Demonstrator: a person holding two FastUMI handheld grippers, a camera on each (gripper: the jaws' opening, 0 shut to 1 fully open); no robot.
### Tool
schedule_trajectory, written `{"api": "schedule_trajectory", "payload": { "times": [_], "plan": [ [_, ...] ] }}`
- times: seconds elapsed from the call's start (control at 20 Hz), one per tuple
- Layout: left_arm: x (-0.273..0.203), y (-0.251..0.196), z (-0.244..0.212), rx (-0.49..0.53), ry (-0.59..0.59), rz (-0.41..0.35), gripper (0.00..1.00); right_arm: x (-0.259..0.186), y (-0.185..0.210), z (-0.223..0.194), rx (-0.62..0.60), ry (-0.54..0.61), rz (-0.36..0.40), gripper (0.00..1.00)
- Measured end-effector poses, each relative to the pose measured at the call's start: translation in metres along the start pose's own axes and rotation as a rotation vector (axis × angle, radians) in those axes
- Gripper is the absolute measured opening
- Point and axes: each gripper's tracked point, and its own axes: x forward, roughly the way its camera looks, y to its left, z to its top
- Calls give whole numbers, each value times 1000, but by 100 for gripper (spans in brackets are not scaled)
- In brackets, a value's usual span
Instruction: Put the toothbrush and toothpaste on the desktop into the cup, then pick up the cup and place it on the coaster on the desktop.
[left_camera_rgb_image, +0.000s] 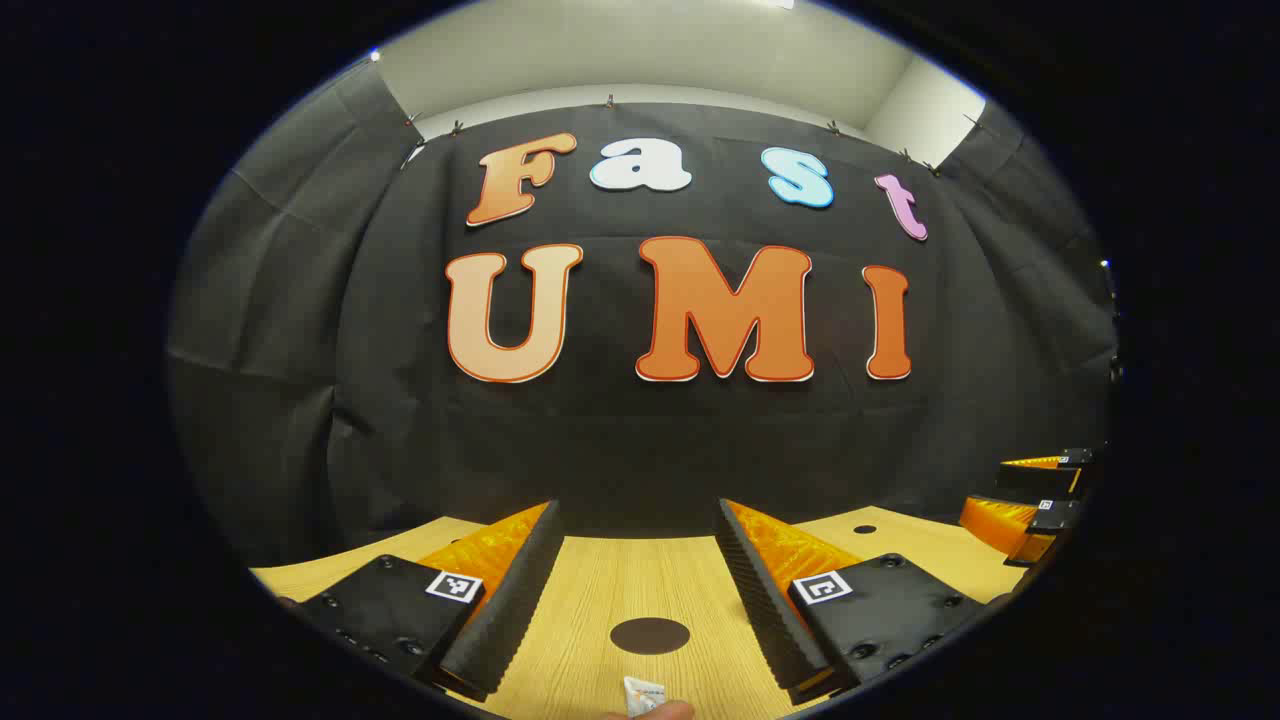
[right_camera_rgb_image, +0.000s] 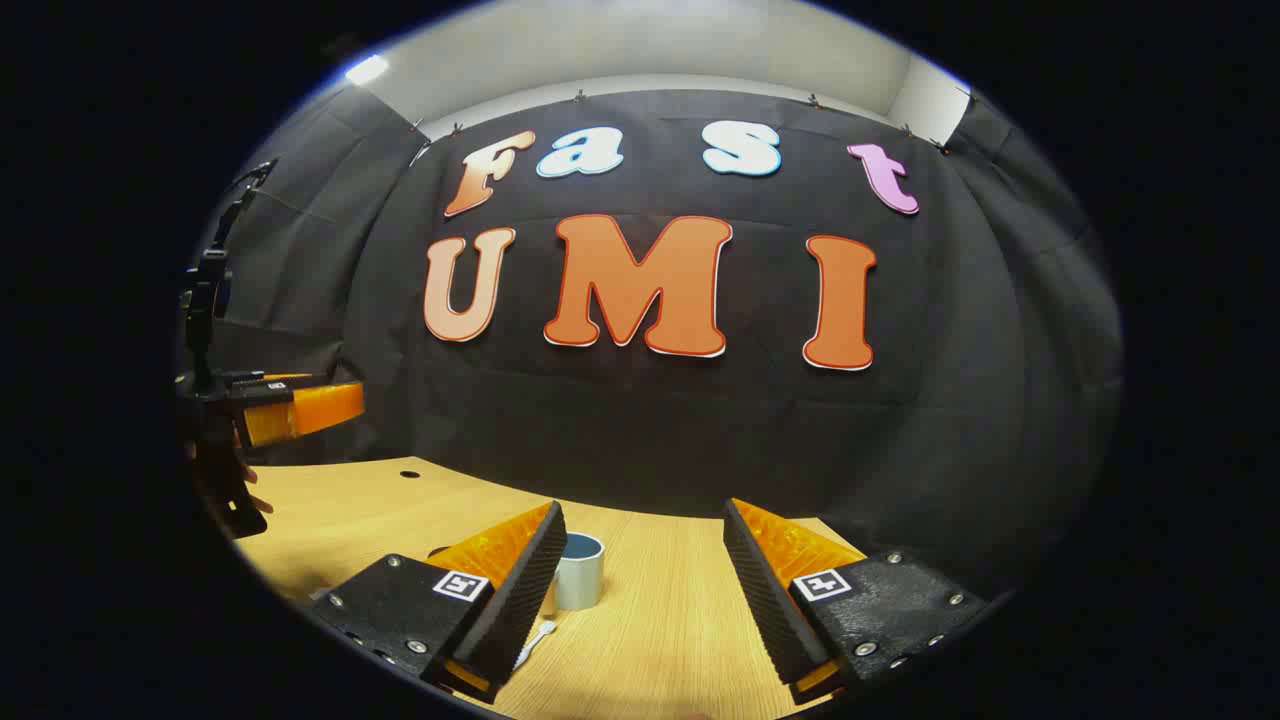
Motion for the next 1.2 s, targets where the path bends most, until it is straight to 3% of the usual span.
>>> {"api": "schedule_trajectory", "payload": {
  "times": [0.25,0.45,0.95,1.2],
  "plan": [
    [13,-1,18,-35,-43,7,95,18,16,1,42,14,49,95],
    [17,-15,23,-62,-56,-47,96,24,12,11,76,9,49,95],
    [9,-15,-17,-40,121,-44,96,39,-14,-8,95,81,-3,96],
    [1,-9,-29,-15,181,-28,97,40,-6,-13,103,101,30,95]
  ]
}}
